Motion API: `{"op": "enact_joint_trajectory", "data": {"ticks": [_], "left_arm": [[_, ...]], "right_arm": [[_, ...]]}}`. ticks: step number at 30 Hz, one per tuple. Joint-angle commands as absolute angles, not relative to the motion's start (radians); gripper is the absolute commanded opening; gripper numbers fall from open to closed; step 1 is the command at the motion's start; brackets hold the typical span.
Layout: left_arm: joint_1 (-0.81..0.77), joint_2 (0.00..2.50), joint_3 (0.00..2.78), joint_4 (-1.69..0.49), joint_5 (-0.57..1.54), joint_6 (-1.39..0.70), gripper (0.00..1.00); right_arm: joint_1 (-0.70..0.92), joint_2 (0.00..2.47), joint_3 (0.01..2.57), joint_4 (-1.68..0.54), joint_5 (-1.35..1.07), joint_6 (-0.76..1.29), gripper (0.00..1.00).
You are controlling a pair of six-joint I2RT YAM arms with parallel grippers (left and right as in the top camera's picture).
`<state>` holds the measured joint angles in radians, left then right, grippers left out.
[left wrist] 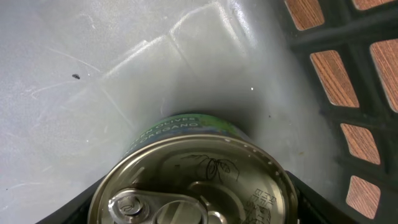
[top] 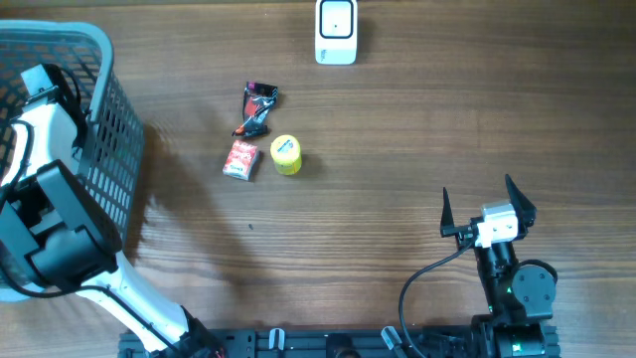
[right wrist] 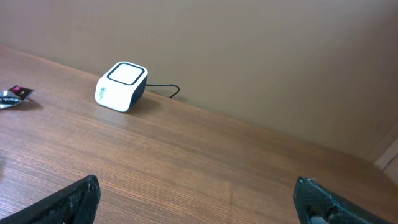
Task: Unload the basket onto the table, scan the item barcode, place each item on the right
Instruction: 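Reach into the basket and grasp the canned olives tin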
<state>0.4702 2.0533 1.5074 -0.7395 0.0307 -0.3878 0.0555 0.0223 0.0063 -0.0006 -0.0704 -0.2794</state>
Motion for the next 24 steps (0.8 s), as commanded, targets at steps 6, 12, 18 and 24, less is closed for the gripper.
{"op": "enact_joint_trajectory", "data": {"ticks": [6, 12, 18, 24], "left_arm": [[0.463, 1.856, 1.510, -0.746, 0.051, -0.405, 0.67], [0.463, 1.680, 1.519, -0.745, 0.051, -0.405, 0.67], [0.463, 1.510, 1.519, -0.746, 0.089, -0.410, 0.69], [0.462, 1.352, 1.519, -0.745, 0.166, -0.435, 0.67]], "right_arm": [[0.055, 0.018, 0.005, 0.002, -0.079, -0.288, 1.00], [0.055, 0.018, 0.005, 0.003, -0.079, -0.288, 1.00], [0.055, 0.018, 0.005, 0.002, -0.079, -0.288, 1.00], [0.055, 0.018, 0.005, 0.002, -0.079, -0.288, 1.00]]}}
